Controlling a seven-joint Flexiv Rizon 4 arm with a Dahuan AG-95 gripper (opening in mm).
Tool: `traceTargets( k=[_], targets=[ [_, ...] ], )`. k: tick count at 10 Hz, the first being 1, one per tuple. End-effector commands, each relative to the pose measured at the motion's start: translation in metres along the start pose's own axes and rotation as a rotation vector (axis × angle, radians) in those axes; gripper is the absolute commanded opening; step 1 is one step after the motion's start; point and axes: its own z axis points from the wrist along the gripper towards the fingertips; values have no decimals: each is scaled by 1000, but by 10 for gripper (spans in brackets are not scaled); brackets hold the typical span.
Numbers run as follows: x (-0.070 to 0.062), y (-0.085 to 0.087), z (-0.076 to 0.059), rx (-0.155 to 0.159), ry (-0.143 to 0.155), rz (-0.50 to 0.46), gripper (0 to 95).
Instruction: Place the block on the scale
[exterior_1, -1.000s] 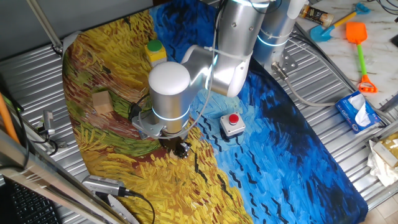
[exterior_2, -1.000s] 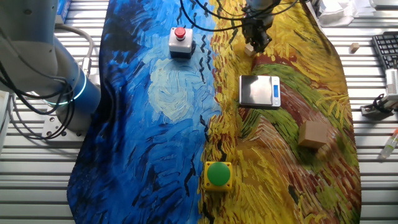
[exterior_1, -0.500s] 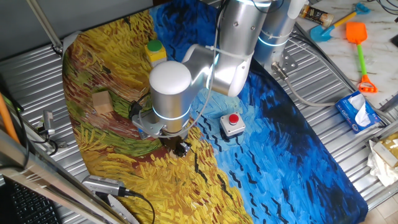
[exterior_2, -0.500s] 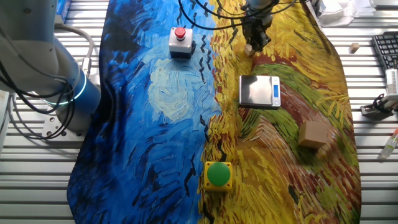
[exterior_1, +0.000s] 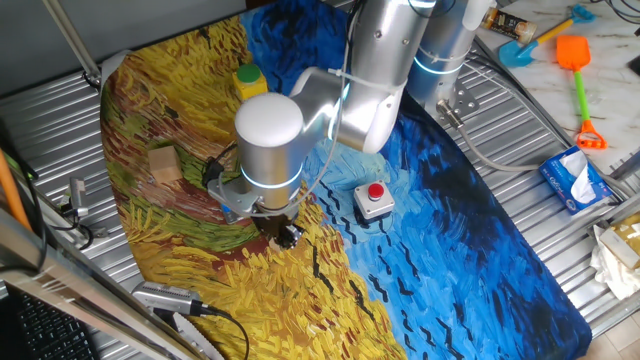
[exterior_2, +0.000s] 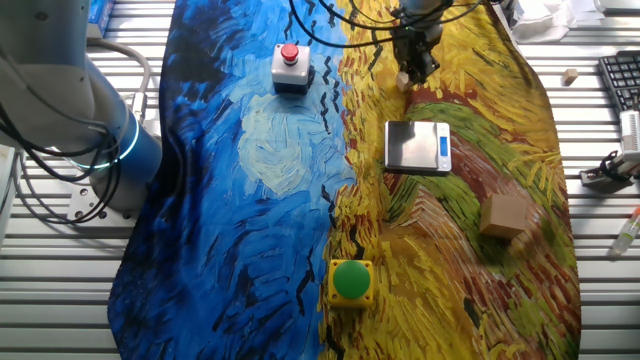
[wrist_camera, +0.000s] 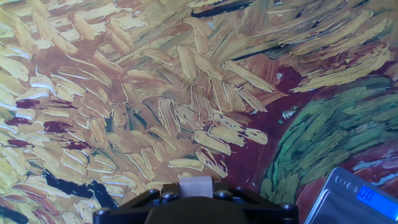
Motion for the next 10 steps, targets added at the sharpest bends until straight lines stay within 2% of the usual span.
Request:
traceTargets(
  k=[1,7,10],
  targets=[
    [2,-6,-5,-4,0,-5,0],
    [14,-32,-27,-9,8,27,0],
    [23,-46,-31,-13,9,37,0]
  ],
)
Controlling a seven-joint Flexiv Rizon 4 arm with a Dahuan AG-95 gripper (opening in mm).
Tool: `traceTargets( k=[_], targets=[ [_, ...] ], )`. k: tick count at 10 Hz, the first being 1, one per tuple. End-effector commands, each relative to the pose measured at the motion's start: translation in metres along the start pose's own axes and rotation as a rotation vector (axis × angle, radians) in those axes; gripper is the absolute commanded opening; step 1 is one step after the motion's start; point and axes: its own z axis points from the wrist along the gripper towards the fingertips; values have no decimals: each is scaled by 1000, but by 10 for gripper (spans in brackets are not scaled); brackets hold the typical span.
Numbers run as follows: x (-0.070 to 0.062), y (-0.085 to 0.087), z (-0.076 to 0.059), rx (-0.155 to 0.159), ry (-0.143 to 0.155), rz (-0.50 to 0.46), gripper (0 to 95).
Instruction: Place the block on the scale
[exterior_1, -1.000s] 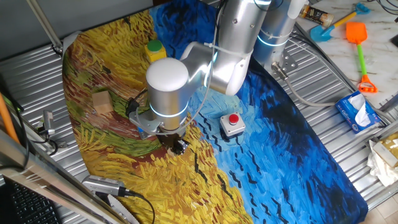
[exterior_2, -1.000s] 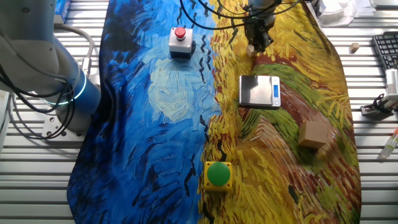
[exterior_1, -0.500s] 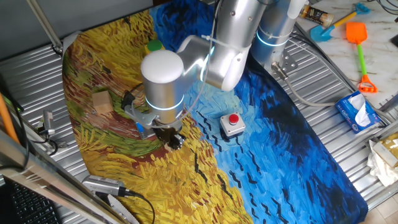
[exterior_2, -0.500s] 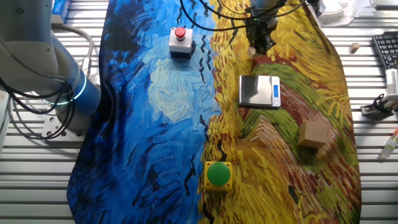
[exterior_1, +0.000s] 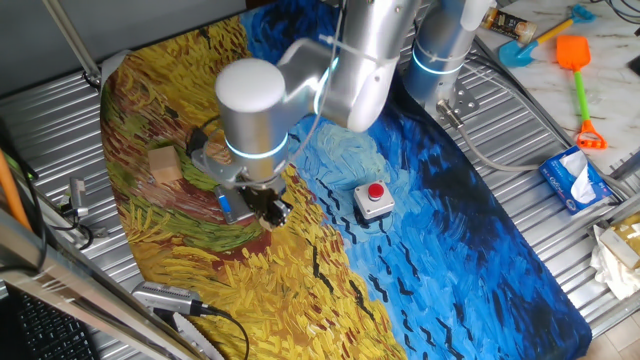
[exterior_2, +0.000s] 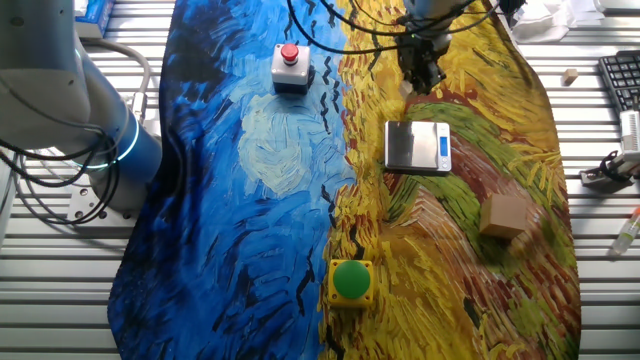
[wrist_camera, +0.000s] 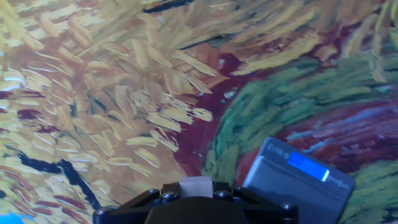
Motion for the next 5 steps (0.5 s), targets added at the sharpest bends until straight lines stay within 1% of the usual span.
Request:
traceTargets(
  k=[1,3,5],
  targets=[
    [5,-8,0,-4,-4,-2,0],
    [12,-20,-3,-7,-5,-14,0],
    [16,-26,-7,-7,-4,-14,0]
  ],
)
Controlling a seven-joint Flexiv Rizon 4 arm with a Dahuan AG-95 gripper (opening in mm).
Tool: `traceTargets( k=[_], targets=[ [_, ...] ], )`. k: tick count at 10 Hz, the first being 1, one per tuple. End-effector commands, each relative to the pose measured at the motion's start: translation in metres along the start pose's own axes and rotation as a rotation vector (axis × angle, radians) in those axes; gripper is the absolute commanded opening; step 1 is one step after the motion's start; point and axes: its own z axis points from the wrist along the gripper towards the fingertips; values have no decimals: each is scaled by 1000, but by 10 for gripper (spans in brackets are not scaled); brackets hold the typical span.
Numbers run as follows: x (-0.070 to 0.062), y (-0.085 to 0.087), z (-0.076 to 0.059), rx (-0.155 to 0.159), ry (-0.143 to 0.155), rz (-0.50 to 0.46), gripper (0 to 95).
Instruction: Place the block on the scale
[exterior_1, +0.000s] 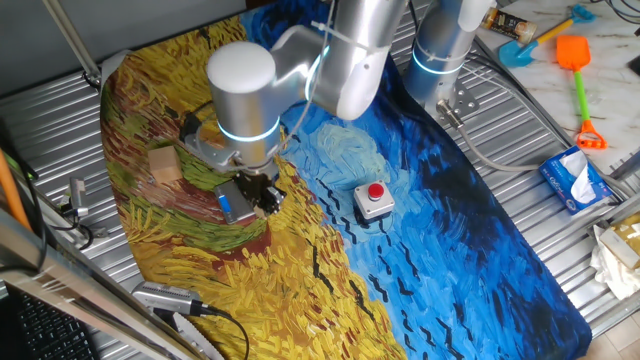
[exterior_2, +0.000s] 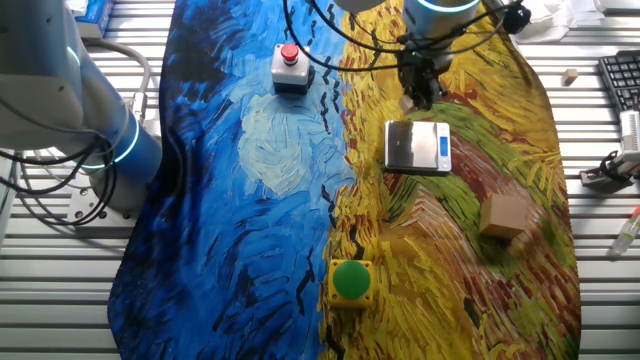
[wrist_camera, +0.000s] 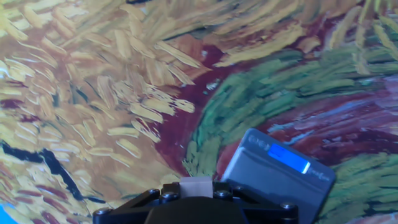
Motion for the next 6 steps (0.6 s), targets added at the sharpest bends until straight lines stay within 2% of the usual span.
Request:
traceTargets(
  k=[1,6],
  targets=[
    [2,-4,-1,0,0,-3,0],
    [7,-10,-2,2,2,1,0]
  ],
)
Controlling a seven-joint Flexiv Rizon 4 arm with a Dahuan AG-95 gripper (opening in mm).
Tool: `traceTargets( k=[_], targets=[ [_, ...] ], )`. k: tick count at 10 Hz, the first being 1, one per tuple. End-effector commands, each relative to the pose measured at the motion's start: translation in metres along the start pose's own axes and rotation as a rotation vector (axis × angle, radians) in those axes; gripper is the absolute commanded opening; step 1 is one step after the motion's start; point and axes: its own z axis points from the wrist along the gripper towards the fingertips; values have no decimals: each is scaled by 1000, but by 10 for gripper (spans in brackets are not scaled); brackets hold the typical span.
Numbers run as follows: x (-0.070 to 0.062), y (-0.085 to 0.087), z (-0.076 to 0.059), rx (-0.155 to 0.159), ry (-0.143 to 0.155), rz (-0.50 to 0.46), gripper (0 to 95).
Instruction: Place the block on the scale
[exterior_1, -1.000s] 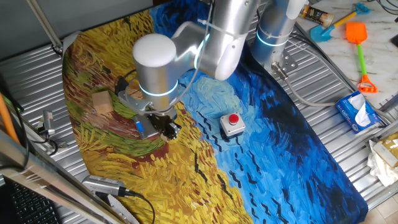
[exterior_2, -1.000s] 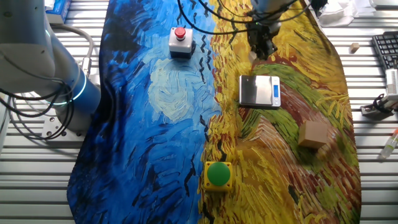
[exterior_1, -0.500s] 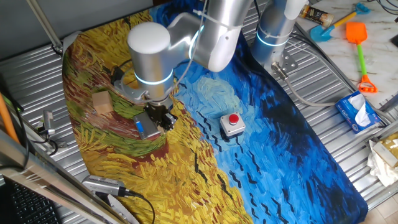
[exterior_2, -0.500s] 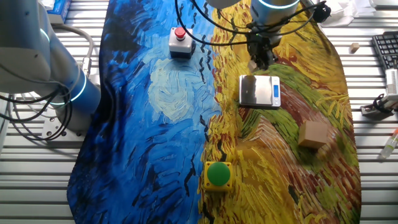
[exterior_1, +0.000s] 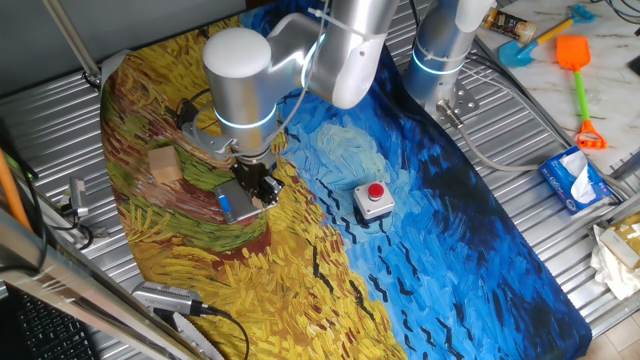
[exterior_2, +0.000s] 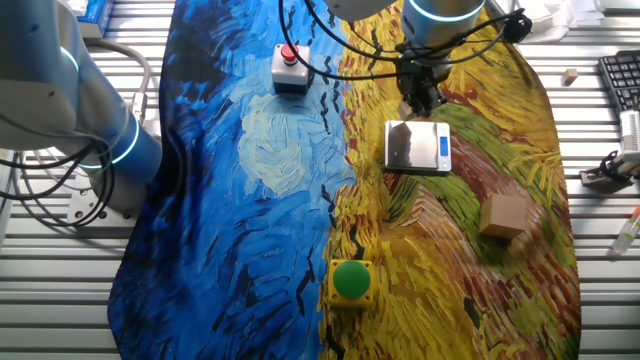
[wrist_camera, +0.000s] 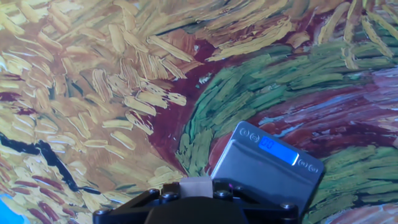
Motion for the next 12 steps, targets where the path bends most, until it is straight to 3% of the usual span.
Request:
traceTargets(
  k=[1,7,12],
  targets=[
    [0,0,1,1,1,-1,0],
    [5,-4,-6,5,10,15,0],
    [9,-6,-3,13,19,18,0]
  ],
)
